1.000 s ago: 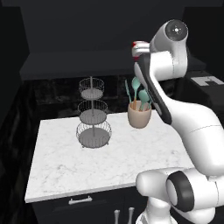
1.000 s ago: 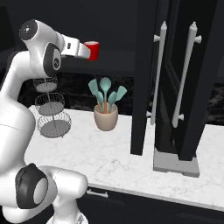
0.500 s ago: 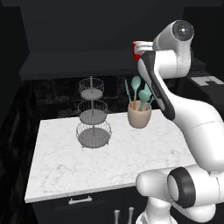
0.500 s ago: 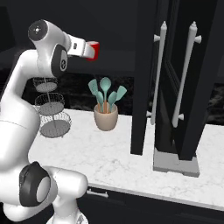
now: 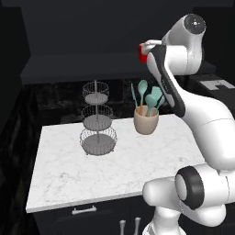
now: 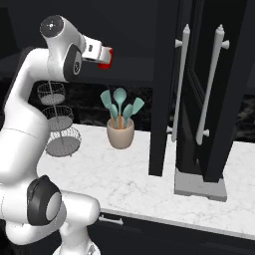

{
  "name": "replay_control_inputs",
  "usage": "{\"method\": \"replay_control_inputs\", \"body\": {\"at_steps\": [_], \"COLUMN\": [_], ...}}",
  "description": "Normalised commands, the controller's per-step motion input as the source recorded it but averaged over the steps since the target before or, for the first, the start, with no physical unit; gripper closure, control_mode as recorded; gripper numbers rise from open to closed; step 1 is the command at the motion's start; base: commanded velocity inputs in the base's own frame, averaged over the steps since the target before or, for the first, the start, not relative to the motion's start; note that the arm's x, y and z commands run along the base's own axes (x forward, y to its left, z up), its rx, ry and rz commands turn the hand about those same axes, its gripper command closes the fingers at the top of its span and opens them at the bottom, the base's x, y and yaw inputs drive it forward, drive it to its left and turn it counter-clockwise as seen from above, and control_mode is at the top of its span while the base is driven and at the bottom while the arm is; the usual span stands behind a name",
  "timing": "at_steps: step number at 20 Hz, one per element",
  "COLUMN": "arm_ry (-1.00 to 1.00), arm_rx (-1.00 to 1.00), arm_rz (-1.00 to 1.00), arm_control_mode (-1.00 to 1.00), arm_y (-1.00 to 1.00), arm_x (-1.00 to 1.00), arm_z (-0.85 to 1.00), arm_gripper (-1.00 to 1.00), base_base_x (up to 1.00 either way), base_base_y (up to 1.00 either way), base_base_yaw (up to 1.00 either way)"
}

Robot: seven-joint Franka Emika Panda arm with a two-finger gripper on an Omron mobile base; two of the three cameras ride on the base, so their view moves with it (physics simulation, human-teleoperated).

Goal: Gather all objects into one cabinet and sort the glasses and bowls to opposite sides.

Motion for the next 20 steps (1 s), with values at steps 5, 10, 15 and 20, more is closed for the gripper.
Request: {"method": "replay_control_inputs", "body": {"at_steps": [5, 10, 15, 20], "arm_ry": [-0.06, 0.0, 0.02, 0.07], "arm_rx": [-0.01, 0.03, 0.09, 0.04], "arm_rz": [0.0, 0.01, 0.07, 0.06], "arm_control_mode": [-1.0, -1.0, -1.0, -1.0], "arm_y": [0.0, -0.02, 0.0, 0.0], "arm_x": [0.22, 0.18, 0.14, 0.0], "arm_z": [-0.25, 0.09, 0.11, 0.03], "arm_gripper": [-1.0, -1.0, -1.0, -1.0], "base_base_x": [0.0, 0.0, 0.0, 0.0], "base_base_y": [0.0, 0.0, 0.0, 0.0], "base_base_yaw": [0.0, 0.0, 0.0, 0.0]}}
